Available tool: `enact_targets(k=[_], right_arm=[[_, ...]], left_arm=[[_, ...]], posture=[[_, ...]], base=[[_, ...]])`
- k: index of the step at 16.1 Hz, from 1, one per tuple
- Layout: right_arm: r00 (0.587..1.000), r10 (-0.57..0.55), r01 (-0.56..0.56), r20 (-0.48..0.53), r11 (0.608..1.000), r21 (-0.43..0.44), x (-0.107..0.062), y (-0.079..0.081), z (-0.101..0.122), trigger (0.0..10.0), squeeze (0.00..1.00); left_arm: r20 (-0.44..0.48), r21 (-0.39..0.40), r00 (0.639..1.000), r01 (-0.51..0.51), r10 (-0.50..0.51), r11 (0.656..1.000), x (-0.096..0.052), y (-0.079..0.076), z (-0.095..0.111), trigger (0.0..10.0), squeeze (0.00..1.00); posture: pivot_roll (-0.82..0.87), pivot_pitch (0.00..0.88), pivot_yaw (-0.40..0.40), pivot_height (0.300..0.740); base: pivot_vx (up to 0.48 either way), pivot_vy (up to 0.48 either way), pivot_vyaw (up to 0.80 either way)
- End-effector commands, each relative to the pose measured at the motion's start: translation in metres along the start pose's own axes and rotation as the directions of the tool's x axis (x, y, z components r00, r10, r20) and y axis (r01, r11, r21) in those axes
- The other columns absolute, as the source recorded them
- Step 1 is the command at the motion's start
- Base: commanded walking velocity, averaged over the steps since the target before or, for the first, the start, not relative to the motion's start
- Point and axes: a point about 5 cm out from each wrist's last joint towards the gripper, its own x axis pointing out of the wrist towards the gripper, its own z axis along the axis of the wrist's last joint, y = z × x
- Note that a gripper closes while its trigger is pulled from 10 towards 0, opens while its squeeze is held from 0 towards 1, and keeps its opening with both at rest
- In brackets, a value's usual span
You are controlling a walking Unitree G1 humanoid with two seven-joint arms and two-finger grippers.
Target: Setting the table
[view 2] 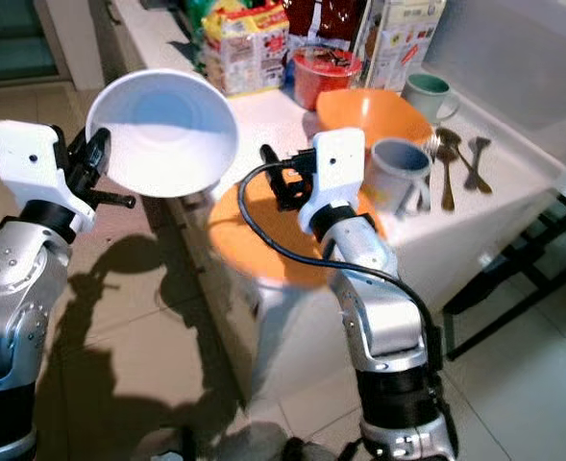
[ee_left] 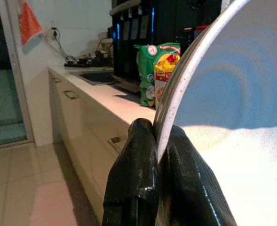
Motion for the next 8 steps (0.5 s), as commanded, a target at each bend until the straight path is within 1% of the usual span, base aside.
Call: enact_targets(k=[1,3,6,8], right_arm=[[1.000,-0.009,0.009,-0.004,1.000,-0.007,-0.0021,-0.0007,-0.0011,10.0,0.00],[1.000,-0.018,0.018,0.006,1.000,0.004,-0.0030,0.0033,-0.0012,10.0,0.00],[1.000,-0.031,0.031,0.002,0.999,0.017,-0.0023,0.0006,-0.0035,10.0,0.00],[1.000,-0.031,0.031,0.001,0.999,0.035,-0.0004,0.0028,-0.0049,10.0,0.00]], left_arm=[[0.033,0.000,0.999,0.018,-0.018,1.000,-0.0008,-0.0043,0.0044,10.0,0.00],[0.022,0.006,0.999,0.038,-0.038,0.999,-0.0002,-0.0057,0.0018,10.0,0.00],[0.014,0.033,0.999,0.046,-0.047,0.998,0.0035,-0.0043,0.0010,10.0,0.00],[0.007,0.046,1.000,0.030,-0.031,0.998,0.0049,0.0004,0.0012,10.0,0.00]], posture=[[0.02,0.000,-0.032,0.740],[0.04,0.000,-0.015,0.740],[0.06,0.000,-0.025,0.740],[0.08,0.000,-0.028,0.740]], base=[[-0.311,0.000,0.00],[-0.309,0.000,0.00],[-0.309,0.000,0.00],[0.000,0.000,0.00]])
